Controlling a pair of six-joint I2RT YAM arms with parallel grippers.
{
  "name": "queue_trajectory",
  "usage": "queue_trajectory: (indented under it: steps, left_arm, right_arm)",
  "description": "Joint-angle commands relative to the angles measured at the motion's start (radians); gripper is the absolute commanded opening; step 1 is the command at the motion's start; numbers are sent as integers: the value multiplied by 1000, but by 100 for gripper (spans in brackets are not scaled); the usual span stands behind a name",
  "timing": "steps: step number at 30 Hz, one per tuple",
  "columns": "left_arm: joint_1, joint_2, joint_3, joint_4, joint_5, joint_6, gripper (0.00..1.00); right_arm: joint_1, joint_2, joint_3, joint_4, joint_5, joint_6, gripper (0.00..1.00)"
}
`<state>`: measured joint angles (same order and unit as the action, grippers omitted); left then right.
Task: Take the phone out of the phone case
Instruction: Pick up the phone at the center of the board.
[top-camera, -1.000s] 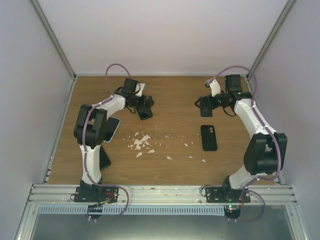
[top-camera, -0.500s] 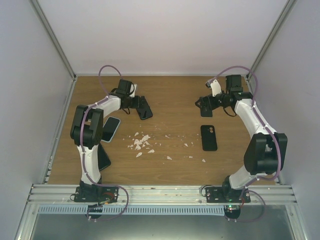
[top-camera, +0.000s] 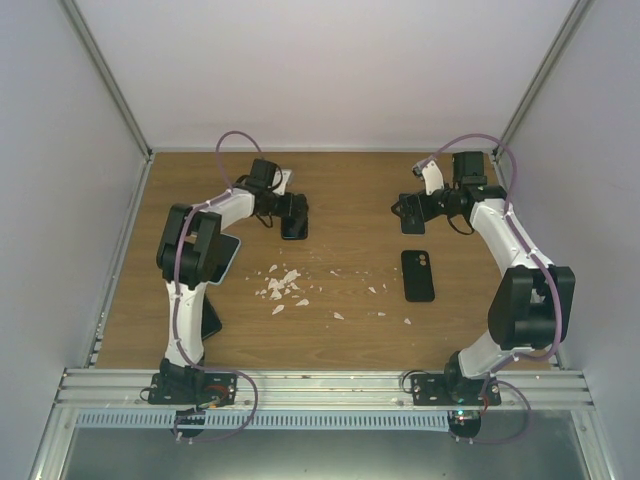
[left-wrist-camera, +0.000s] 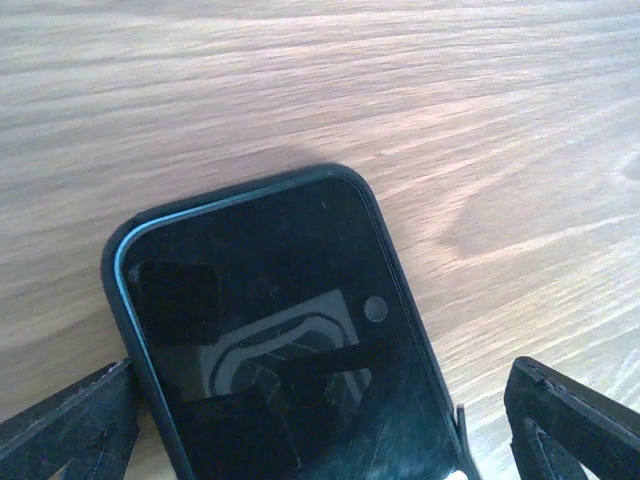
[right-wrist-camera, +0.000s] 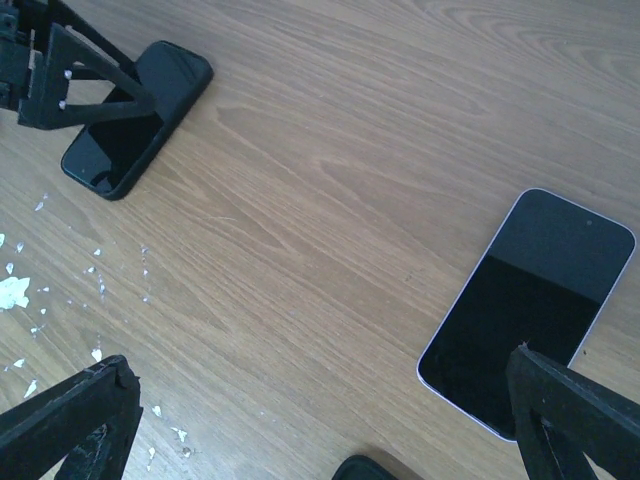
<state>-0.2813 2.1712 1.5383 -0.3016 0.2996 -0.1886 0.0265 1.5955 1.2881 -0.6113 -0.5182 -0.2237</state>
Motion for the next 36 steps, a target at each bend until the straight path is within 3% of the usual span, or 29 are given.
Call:
queue_trajectory:
  steps: [1, 10, 20, 29, 36]
  left_arm:
    - [-72, 60, 66, -20, 66, 91, 99]
    - [-181, 59, 52, -72, -26, 324, 99]
    - [-220, -22, -58, -166, -101, 617, 99]
    - [-219, -56, -135, -227, -142, 699, 99]
    - [-203, -8, -82, -293, -145, 701, 88]
  right_arm:
    - [-8, -18, -4, 12, -8, -2, 100]
    - [-10, -22, -6, 12, -6, -4, 100]
    - [-10, -27, -6, 13, -13, -3, 100]
    - [-10, -29, -3, 13, -17, -2, 100]
    - [-10, -44, -2, 10, -16, -6, 100]
